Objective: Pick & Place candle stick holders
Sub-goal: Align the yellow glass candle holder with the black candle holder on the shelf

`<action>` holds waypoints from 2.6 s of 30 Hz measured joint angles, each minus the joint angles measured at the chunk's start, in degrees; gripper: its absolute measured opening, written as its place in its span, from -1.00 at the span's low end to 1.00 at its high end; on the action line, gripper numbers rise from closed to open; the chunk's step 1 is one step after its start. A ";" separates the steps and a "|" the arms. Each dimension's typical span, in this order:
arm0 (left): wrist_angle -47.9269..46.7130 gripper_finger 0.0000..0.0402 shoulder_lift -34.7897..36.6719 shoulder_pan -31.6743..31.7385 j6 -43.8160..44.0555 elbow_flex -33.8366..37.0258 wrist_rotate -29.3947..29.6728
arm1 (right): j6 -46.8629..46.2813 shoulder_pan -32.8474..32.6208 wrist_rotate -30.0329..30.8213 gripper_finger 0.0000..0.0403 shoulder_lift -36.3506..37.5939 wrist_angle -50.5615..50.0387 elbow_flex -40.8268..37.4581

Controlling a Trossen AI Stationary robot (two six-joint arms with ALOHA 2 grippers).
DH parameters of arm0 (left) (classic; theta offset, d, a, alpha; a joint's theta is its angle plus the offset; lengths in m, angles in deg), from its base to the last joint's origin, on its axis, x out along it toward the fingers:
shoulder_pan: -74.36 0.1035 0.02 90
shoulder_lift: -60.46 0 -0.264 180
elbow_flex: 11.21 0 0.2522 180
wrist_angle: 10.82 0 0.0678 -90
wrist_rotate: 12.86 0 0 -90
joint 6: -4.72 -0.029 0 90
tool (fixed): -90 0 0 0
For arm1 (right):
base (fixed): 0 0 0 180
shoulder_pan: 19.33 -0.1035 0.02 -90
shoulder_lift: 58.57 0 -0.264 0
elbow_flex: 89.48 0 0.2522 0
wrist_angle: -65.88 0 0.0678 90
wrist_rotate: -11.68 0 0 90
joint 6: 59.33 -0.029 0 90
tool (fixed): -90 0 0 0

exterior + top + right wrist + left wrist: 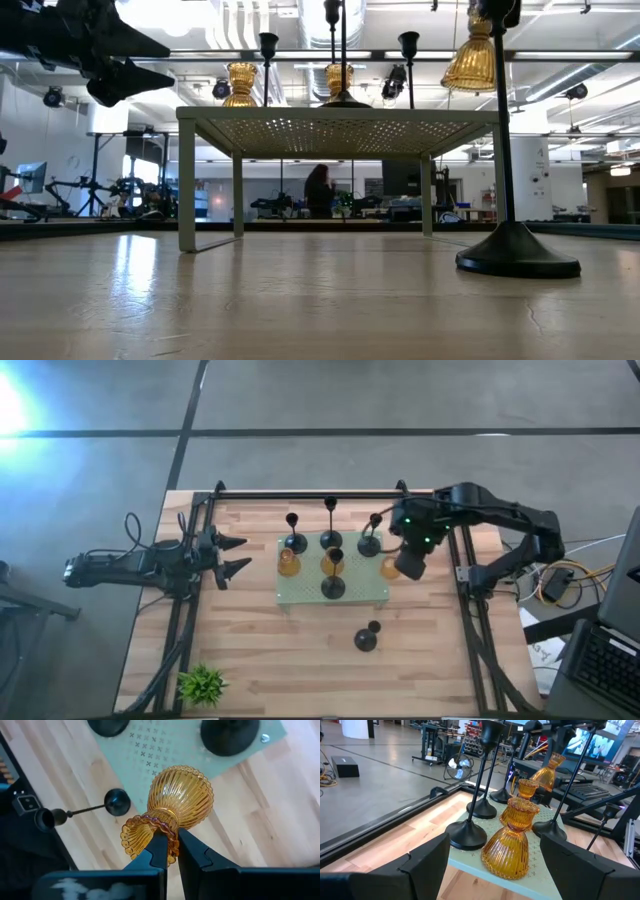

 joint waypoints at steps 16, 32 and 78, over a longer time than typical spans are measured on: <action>-0.02 0.57 0.00 -0.02 0.02 0.00 -0.02 | 8.23 5.42 -4.92 -0.94 -7.05 0.48 0.35; -0.05 0.57 -0.01 -0.02 0.02 0.00 -0.02 | 11.96 6.34 -6.33 -0.94 -11.04 1.97 0.24; -0.57 0.57 -0.02 -0.02 0.00 0.00 -0.03 | 13.83 5.33 -6.95 -0.79 -14.91 3.08 4.67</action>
